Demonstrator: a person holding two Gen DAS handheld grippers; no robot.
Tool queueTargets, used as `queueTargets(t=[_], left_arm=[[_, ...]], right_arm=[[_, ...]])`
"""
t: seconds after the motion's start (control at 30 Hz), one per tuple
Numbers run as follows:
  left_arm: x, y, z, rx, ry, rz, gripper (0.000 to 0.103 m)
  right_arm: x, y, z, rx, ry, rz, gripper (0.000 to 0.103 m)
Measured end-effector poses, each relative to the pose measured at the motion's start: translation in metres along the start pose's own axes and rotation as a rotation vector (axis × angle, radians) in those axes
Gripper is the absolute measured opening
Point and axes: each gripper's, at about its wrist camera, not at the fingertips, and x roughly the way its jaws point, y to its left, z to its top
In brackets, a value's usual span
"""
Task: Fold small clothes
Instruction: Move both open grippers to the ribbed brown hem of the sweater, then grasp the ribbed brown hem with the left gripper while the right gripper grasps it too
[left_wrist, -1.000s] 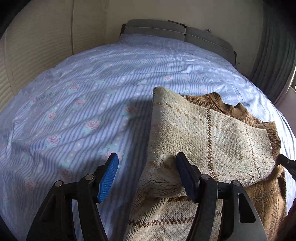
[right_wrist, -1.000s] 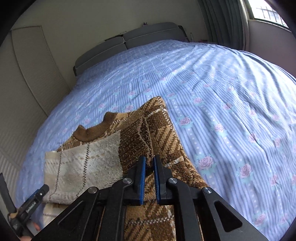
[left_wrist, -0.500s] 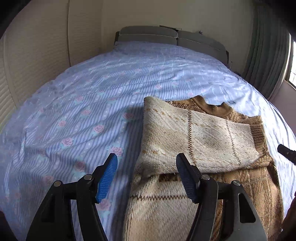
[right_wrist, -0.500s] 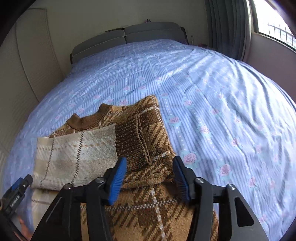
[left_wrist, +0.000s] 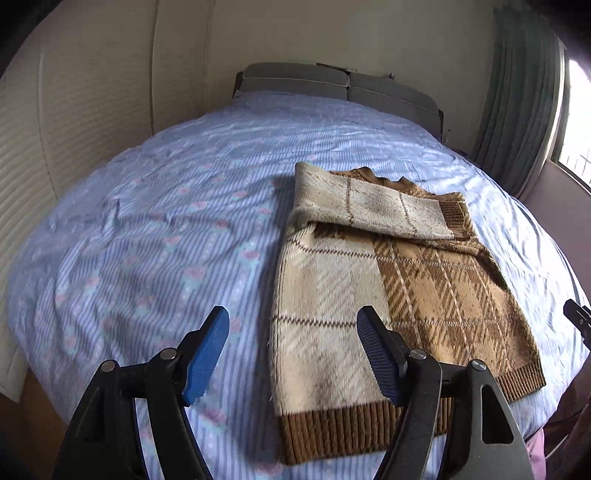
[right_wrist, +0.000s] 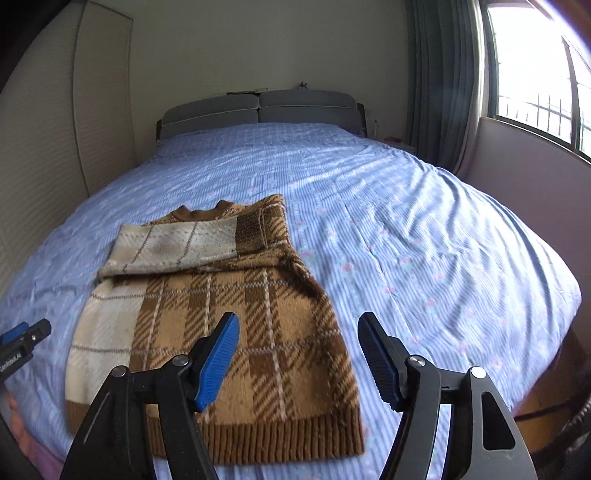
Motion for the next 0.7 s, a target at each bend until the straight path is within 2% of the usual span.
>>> queueTargets(t=[0.2, 0.4, 0.7], left_arm=[[-0.004, 0.008, -0.033, -0.015, 0.017, 0.013, 0.071], [0.006, 0.017, -0.056, -0.038, 0.050, 0.010, 0.071], [0.032, 0.014, -0.075, -0.048, 0.153, -0.018, 0.063]], right_arm=[[-0.007, -0.007, -0.039, 0.000, 0.033, -0.014, 0.067], [0.004, -0.017, -0.071, 0.084, 0.099, -0.020, 0.067], [0.018, -0.041, -0.075, 0.177, 0.148, -0.031, 0.067]])
